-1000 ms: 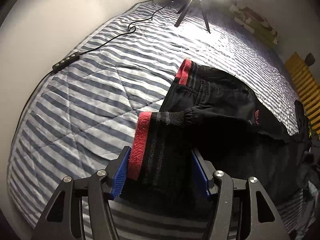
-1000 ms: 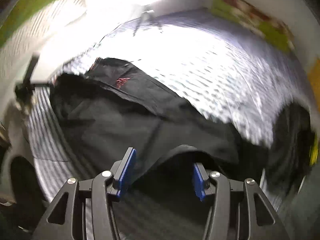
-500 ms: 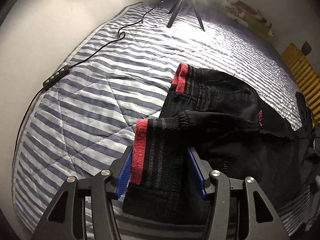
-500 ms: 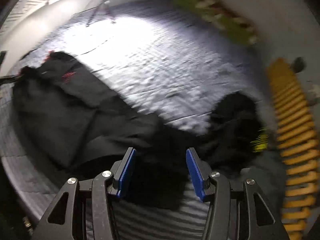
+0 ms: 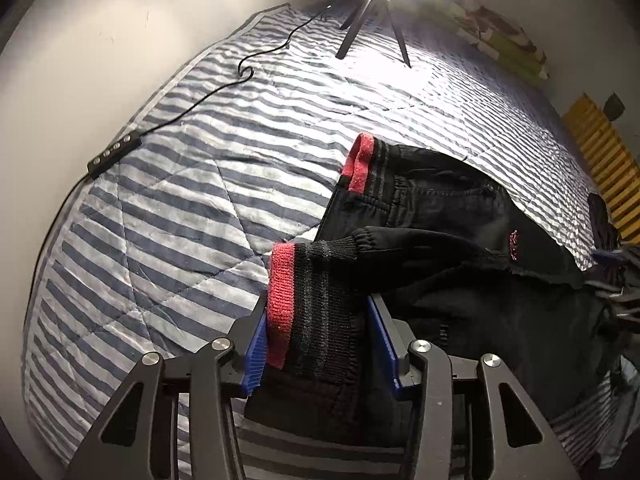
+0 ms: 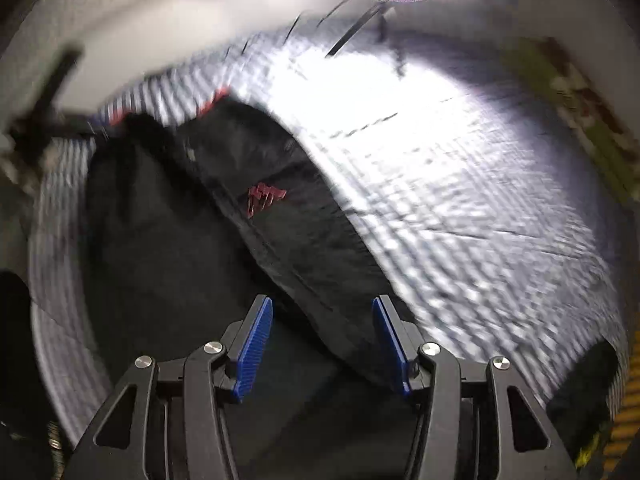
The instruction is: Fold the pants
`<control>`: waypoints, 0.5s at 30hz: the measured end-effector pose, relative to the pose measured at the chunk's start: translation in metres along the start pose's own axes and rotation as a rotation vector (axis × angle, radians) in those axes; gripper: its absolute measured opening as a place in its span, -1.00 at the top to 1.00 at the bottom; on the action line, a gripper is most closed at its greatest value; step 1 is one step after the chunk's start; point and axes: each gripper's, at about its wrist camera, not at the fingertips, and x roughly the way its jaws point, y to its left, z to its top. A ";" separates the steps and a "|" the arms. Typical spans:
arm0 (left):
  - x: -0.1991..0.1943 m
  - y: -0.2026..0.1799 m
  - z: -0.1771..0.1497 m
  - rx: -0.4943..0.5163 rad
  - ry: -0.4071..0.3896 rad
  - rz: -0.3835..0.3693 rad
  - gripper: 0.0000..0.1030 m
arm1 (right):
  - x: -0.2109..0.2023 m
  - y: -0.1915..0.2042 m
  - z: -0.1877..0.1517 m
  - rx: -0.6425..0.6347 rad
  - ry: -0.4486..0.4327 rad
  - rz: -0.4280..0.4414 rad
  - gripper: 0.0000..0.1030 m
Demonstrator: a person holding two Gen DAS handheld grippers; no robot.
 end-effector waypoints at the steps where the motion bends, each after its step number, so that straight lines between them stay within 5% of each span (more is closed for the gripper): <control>1: -0.002 -0.003 0.000 0.020 -0.003 0.012 0.09 | 0.017 0.000 0.000 -0.006 0.018 0.013 0.06; 7: -0.007 -0.022 0.007 0.105 -0.024 0.061 0.18 | 0.063 -0.013 -0.024 0.010 0.083 0.040 0.08; 9: -0.008 -0.026 0.009 0.121 -0.033 0.073 0.19 | 0.060 -0.015 -0.031 0.033 0.069 0.063 0.64; 10: -0.009 -0.029 0.011 0.125 -0.037 0.074 0.20 | 0.059 -0.011 -0.033 0.020 0.071 0.062 0.77; 15: -0.016 -0.047 0.026 0.170 -0.073 0.079 0.24 | 0.027 -0.008 -0.041 0.007 0.009 -0.021 0.92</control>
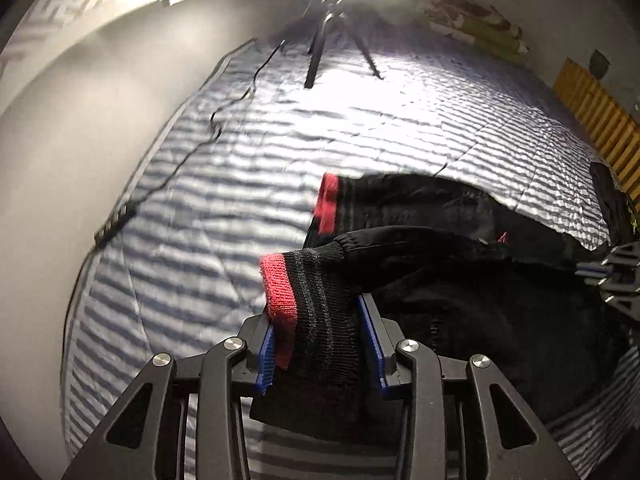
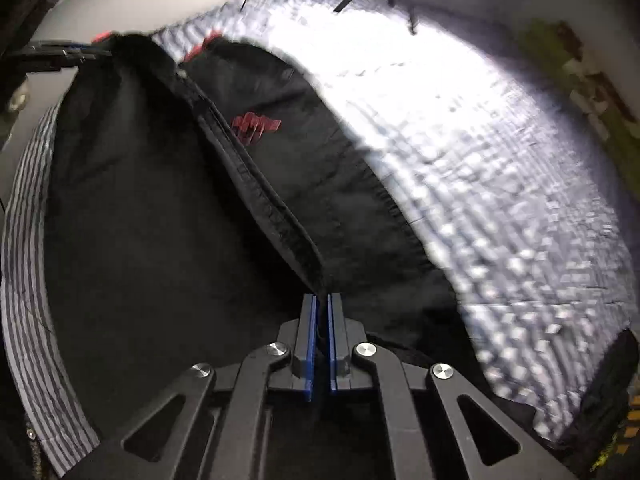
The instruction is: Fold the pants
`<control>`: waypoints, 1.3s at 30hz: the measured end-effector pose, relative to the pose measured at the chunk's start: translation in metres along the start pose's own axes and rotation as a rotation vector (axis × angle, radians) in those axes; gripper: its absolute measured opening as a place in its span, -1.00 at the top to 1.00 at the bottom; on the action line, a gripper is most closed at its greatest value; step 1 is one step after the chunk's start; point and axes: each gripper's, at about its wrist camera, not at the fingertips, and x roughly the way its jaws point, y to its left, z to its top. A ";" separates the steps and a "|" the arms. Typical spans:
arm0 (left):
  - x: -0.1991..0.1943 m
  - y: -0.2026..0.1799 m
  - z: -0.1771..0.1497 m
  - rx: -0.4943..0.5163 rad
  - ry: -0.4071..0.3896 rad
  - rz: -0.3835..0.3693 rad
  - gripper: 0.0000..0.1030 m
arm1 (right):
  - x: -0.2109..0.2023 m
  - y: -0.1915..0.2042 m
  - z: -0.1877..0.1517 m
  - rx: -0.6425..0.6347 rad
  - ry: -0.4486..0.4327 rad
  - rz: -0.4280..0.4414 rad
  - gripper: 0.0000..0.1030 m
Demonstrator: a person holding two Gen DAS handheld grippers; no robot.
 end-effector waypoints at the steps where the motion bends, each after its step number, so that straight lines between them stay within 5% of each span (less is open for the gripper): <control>1: 0.001 -0.003 0.006 0.005 -0.006 -0.001 0.25 | -0.012 -0.005 0.000 0.010 -0.029 -0.011 0.92; 5: 0.020 -0.012 0.038 -0.025 -0.010 -0.058 0.28 | -0.041 -0.034 0.004 0.055 -0.100 -0.102 0.92; 9: 0.064 -0.016 0.067 -0.068 0.043 -0.054 0.27 | -0.021 -0.060 0.024 0.085 -0.095 -0.166 0.92; 13: 0.097 -0.008 0.069 -0.092 0.159 -0.026 -0.14 | 0.027 -0.065 0.032 0.089 0.007 -0.143 0.88; 16: 0.078 0.010 0.063 -0.136 0.112 -0.017 -0.51 | 0.037 -0.060 0.029 0.050 0.032 -0.186 0.66; 19: 0.051 0.028 0.056 -0.143 0.060 0.063 -0.50 | 0.010 -0.070 0.023 0.103 -0.023 -0.149 0.53; 23: 0.011 0.025 0.040 -0.112 0.000 0.033 -0.50 | -0.053 -0.095 0.000 0.224 -0.115 -0.146 0.29; 25: -0.006 0.004 0.029 -0.074 -0.018 -0.014 -0.50 | -0.085 -0.099 -0.021 0.259 -0.137 -0.170 0.09; 31: -0.029 -0.107 -0.011 0.053 -0.052 -0.231 -0.50 | -0.137 -0.127 -0.138 0.537 -0.118 -0.221 0.08; 39: -0.006 -0.263 -0.045 0.199 0.013 -0.515 -0.51 | -0.137 -0.139 -0.247 0.889 -0.201 -0.046 0.07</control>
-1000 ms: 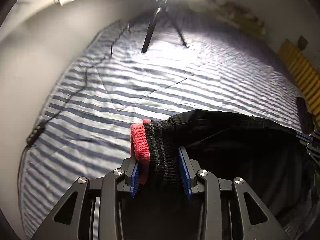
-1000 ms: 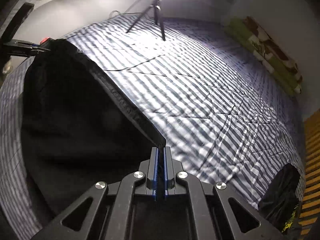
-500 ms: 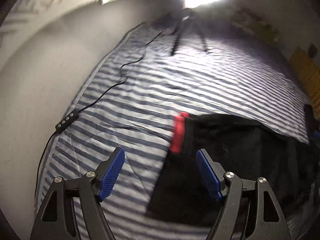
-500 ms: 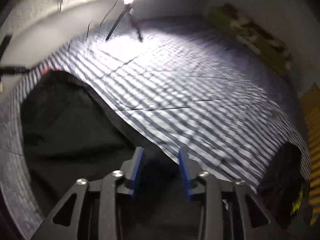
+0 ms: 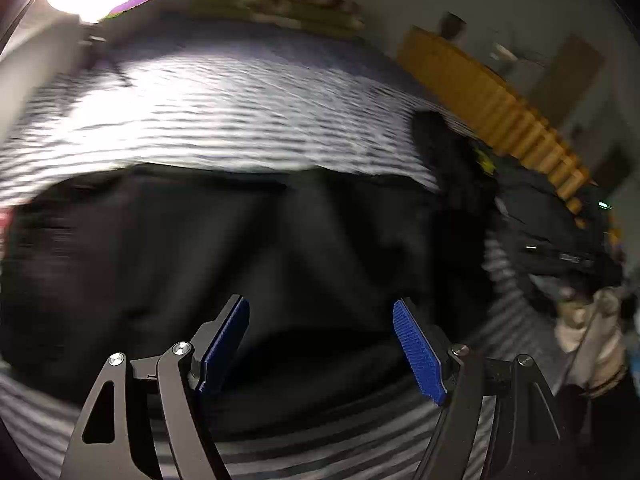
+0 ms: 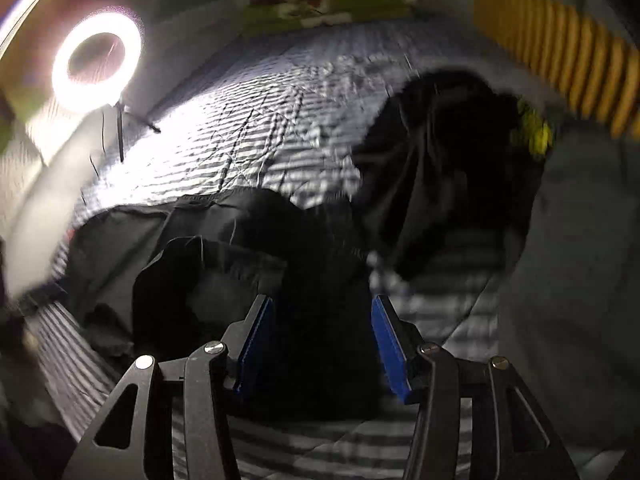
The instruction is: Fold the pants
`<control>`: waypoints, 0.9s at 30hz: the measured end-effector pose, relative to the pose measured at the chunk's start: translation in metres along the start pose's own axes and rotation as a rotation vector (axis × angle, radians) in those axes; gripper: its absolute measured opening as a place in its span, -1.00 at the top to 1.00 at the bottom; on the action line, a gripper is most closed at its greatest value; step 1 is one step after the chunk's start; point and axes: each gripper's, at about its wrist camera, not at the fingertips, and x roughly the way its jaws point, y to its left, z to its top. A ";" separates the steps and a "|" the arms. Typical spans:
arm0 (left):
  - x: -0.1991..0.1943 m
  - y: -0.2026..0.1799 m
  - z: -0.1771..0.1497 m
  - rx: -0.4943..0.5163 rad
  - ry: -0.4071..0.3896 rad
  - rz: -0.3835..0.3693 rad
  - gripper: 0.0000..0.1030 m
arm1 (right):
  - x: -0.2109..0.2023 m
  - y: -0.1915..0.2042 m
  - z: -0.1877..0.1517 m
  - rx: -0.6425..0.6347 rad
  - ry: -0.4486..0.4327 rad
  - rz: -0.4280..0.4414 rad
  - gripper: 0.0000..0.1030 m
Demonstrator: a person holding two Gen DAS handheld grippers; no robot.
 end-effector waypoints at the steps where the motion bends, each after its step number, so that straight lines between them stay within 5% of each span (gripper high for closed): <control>1: 0.013 -0.011 -0.001 0.010 0.018 -0.030 -0.51 | 0.006 -0.003 -0.004 0.020 0.008 0.028 0.07; 3: 0.033 -0.029 -0.002 0.030 0.064 -0.054 -0.51 | 0.020 -0.003 -0.009 0.040 0.022 0.052 0.06; 10: 0.089 -0.054 -0.003 0.074 0.142 -0.129 -0.50 | 0.065 -0.014 0.001 0.258 0.039 0.353 -0.12; 11: 0.097 -0.055 -0.003 0.073 0.150 -0.129 -0.36 | 0.070 -0.014 0.004 0.265 0.041 0.354 -0.12; 13: 0.107 -0.057 -0.005 0.063 0.163 -0.124 0.03 | 0.078 -0.002 0.014 0.209 0.064 0.308 0.19; 14: 0.109 -0.055 -0.006 0.061 0.167 -0.118 0.20 | 0.078 0.006 0.018 0.165 0.072 0.280 0.66; 15: 0.108 -0.053 -0.006 0.060 0.167 -0.122 0.24 | 0.075 0.015 0.022 0.113 0.078 0.248 0.86; 17: 0.107 -0.050 -0.006 0.049 0.164 -0.153 0.29 | 0.055 0.034 0.033 -0.017 0.024 0.174 0.91; 20: 0.103 -0.059 -0.012 0.085 0.171 -0.192 0.28 | 0.008 0.049 0.049 -0.179 -0.134 0.107 0.92; 22: 0.100 -0.067 -0.016 0.126 0.180 -0.196 -0.07 | -0.013 0.049 0.056 -0.237 -0.230 0.040 0.91; 23: 0.097 -0.068 -0.017 0.134 0.188 -0.204 -0.32 | -0.014 0.046 0.058 -0.252 -0.219 0.018 0.91; 27: 0.075 -0.070 -0.017 0.176 0.151 -0.201 -0.37 | 0.012 0.018 0.051 -0.239 -0.084 -0.179 0.22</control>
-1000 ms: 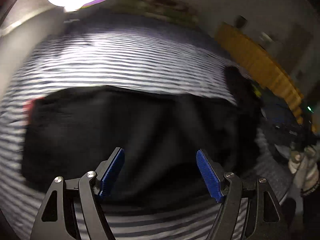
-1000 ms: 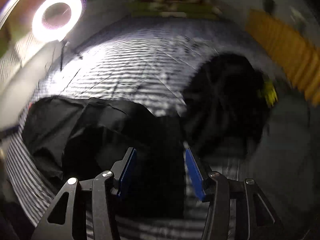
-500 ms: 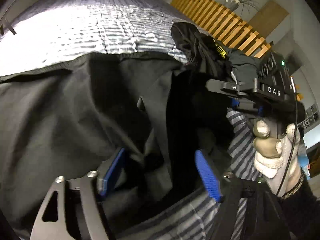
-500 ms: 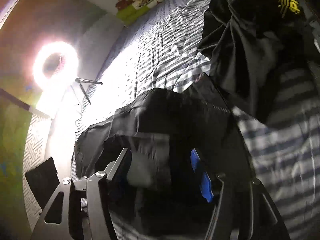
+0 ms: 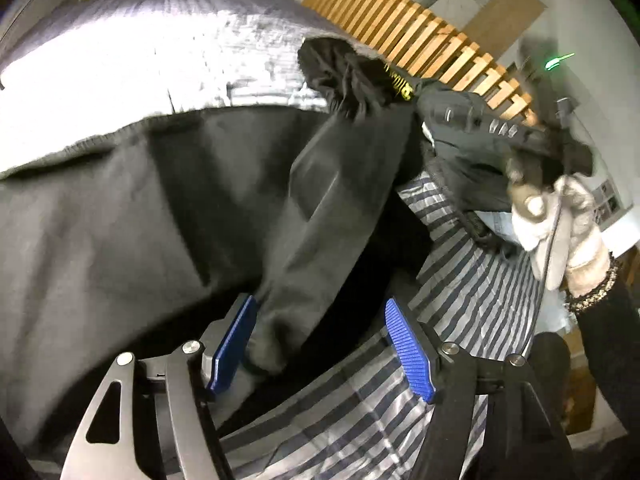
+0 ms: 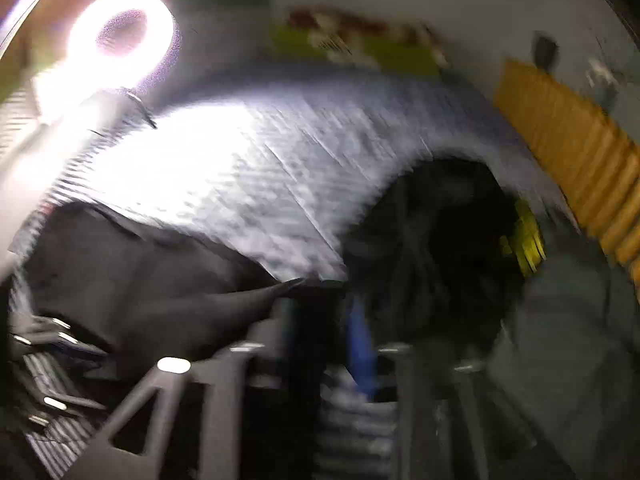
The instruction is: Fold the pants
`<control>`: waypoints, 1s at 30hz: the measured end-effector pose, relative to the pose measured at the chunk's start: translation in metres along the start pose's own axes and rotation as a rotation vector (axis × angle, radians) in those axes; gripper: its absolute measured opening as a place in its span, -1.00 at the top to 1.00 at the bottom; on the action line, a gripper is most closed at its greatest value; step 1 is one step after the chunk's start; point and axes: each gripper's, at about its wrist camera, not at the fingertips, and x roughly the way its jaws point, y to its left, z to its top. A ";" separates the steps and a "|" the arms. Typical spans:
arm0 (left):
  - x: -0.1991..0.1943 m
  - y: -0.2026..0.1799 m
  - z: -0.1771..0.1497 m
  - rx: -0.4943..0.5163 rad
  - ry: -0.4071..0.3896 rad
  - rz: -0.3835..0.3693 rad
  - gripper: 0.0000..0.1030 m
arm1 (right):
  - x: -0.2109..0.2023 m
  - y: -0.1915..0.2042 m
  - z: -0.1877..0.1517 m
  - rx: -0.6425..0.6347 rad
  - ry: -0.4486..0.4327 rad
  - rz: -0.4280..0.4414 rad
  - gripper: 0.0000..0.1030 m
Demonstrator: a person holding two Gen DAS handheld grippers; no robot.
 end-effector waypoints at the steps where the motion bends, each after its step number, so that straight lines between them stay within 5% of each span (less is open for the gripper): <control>1: -0.005 -0.001 0.000 0.015 -0.021 0.024 -0.37 | 0.002 -0.015 -0.010 0.084 0.027 0.030 0.22; 6: -0.009 0.006 -0.005 0.014 -0.024 0.051 -0.37 | 0.003 -0.046 -0.060 0.303 0.098 0.162 0.21; 12: 0.000 0.006 -0.006 0.023 0.007 0.078 -0.37 | 0.040 -0.019 -0.106 0.319 0.305 0.148 0.11; 14: 0.002 0.007 -0.010 0.020 0.008 0.086 -0.37 | 0.042 -0.006 -0.102 0.290 0.262 0.119 0.12; 16: 0.004 0.011 -0.010 0.014 0.012 0.092 -0.35 | 0.046 0.012 -0.097 0.242 0.250 0.118 0.44; 17: 0.003 0.012 -0.010 0.008 0.012 0.092 -0.35 | 0.048 0.025 -0.093 0.188 0.237 0.058 0.77; 18: 0.004 0.014 -0.010 0.002 0.014 0.089 -0.35 | 0.047 0.032 -0.088 0.151 0.229 0.028 0.87; 20: 0.004 0.016 -0.011 -0.003 0.017 0.081 -0.35 | 0.032 0.034 -0.078 0.144 0.178 0.026 0.89; 24: 0.014 0.016 -0.013 0.005 0.040 0.067 -0.35 | -0.023 0.024 -0.063 0.066 -0.034 -0.128 0.88; 28: 0.022 0.013 -0.014 0.010 0.063 0.061 -0.34 | 0.020 0.009 -0.083 0.067 0.233 -0.135 0.77; 30: 0.021 0.010 -0.015 0.024 0.060 0.059 -0.34 | 0.021 -0.003 -0.090 0.123 0.245 -0.173 0.65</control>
